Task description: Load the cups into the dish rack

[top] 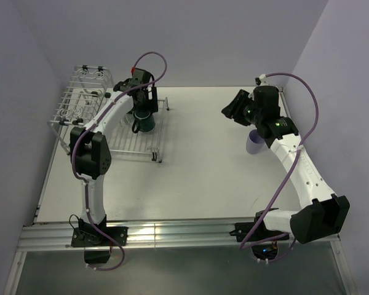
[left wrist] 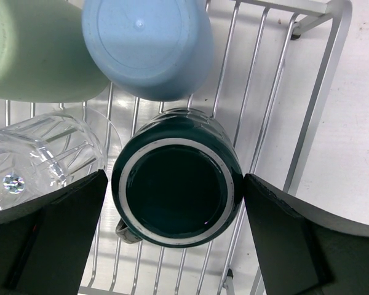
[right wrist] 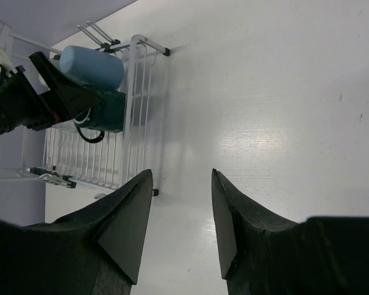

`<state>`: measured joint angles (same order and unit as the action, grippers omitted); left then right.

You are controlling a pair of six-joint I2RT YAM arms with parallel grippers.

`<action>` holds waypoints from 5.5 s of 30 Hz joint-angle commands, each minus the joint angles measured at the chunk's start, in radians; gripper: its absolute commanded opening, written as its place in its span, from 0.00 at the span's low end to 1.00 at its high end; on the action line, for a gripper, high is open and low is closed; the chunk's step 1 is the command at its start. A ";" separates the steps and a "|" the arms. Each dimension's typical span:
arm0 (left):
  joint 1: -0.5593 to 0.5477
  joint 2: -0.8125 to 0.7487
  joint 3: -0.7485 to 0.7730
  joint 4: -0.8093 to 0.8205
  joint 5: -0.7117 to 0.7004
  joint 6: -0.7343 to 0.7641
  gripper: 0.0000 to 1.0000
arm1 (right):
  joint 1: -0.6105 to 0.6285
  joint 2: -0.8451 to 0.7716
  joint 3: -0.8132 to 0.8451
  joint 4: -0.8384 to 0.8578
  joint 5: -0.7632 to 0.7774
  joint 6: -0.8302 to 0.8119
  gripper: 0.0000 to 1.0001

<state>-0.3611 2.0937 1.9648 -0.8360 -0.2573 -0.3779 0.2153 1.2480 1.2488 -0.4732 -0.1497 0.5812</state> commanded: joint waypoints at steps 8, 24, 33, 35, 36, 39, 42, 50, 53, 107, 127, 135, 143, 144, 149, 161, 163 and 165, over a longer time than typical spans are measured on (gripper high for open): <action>-0.004 -0.107 0.078 -0.008 -0.045 0.022 0.99 | 0.001 -0.021 0.009 -0.038 0.091 -0.035 0.51; -0.041 -0.360 -0.062 0.076 0.013 -0.026 0.99 | -0.074 0.002 -0.103 -0.091 0.294 -0.054 0.51; -0.082 -0.564 -0.253 0.161 0.118 -0.072 0.99 | -0.106 0.106 -0.117 -0.125 0.432 -0.018 0.47; -0.090 -0.601 -0.276 0.182 0.148 -0.075 0.99 | -0.111 0.126 -0.126 -0.116 0.437 -0.011 0.47; -0.091 -0.610 -0.291 0.186 0.153 -0.076 0.99 | -0.117 0.134 -0.127 -0.113 0.437 -0.008 0.47; -0.095 -0.636 -0.310 0.187 0.150 -0.076 0.99 | -0.125 0.154 -0.129 -0.104 0.444 0.000 0.47; -0.098 -0.653 -0.325 0.187 0.153 -0.073 0.99 | -0.134 0.177 -0.126 -0.101 0.452 -0.001 0.47; -0.101 -0.658 -0.343 0.198 0.167 -0.076 0.99 | -0.171 0.249 -0.100 -0.088 0.417 -0.009 0.46; -0.101 -0.658 -0.350 0.204 0.167 -0.076 0.99 | -0.185 0.277 -0.085 -0.079 0.403 -0.011 0.45; 0.063 -0.745 -0.900 1.406 1.161 -0.535 0.99 | 0.067 0.040 -0.002 0.643 -0.674 0.456 0.00; -0.006 -0.672 -0.839 1.506 1.153 -0.596 0.99 | 0.137 0.111 -0.022 0.923 -0.751 0.674 0.00; -0.041 -0.678 -0.850 1.545 1.168 -0.636 0.86 | 0.147 0.113 -0.012 0.912 -0.734 0.652 0.00; -0.044 -0.727 -0.862 1.539 1.176 -0.647 0.13 | 0.150 0.113 -0.020 0.846 -0.708 0.589 0.12; -0.044 -0.733 -0.856 1.508 1.173 -0.641 0.00 | 0.150 0.105 -0.019 0.831 -0.699 0.571 0.16; -0.042 -0.802 -0.808 1.277 1.109 -0.500 0.00 | 0.145 0.073 0.018 0.627 -0.607 0.416 0.33; -0.038 -0.818 -0.511 0.309 0.524 -0.098 0.00 | 0.038 -0.009 0.066 0.219 -0.303 0.160 0.40; -0.038 -0.773 -0.472 0.221 0.401 -0.081 0.00 | 0.038 -0.010 0.072 0.174 -0.211 0.128 0.40; -0.038 -0.739 -0.440 0.131 0.264 -0.070 0.00 | 0.036 -0.009 0.075 0.142 -0.180 0.100 0.40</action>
<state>-0.4007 1.3041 1.4723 -0.4435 0.2893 -0.5369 0.2523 1.2625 1.2732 -0.2096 -0.4683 0.7864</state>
